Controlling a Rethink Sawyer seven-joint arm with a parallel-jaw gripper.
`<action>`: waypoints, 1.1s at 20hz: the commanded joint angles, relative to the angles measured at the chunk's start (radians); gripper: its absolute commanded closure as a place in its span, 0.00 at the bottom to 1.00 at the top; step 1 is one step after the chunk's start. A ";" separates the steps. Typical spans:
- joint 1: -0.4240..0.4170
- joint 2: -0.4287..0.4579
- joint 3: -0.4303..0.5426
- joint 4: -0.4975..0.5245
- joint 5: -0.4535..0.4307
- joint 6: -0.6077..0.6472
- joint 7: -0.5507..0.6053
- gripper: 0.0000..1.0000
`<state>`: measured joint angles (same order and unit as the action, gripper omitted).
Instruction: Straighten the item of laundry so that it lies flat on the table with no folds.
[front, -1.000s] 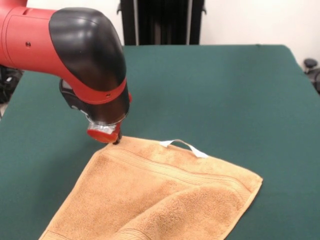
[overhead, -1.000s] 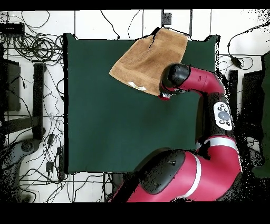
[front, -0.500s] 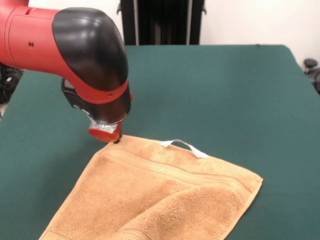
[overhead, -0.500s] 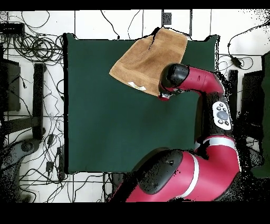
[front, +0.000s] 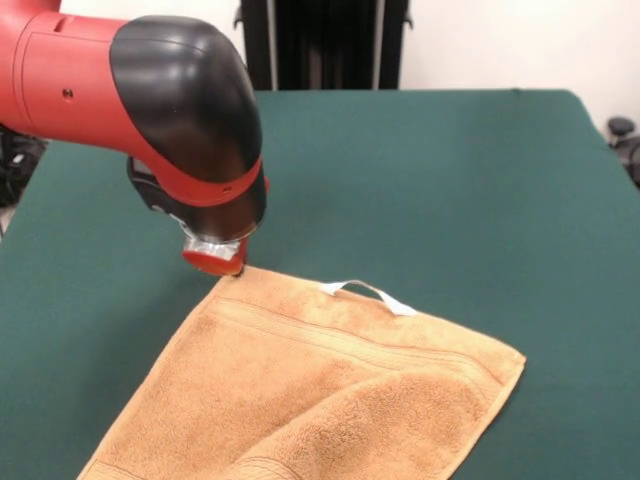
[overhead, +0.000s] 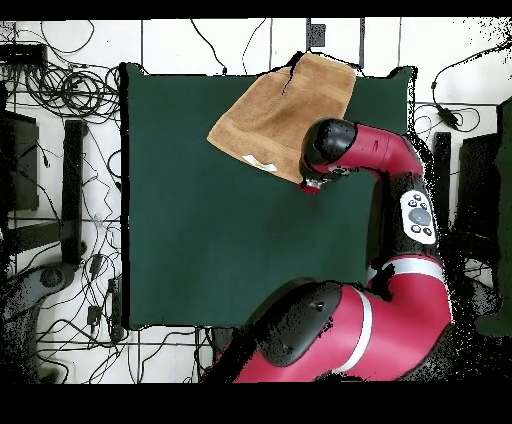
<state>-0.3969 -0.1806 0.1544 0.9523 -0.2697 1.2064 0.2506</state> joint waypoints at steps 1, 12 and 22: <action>0.065 0.037 0.021 -0.009 -0.023 0.165 0.117 1.00; 0.070 0.043 0.028 -0.040 -0.029 0.223 0.117 1.00; 0.018 0.237 0.093 -0.133 -0.043 -0.209 0.134 1.00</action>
<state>-0.3694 -0.1102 0.1528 0.8512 -0.2709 1.3299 0.2506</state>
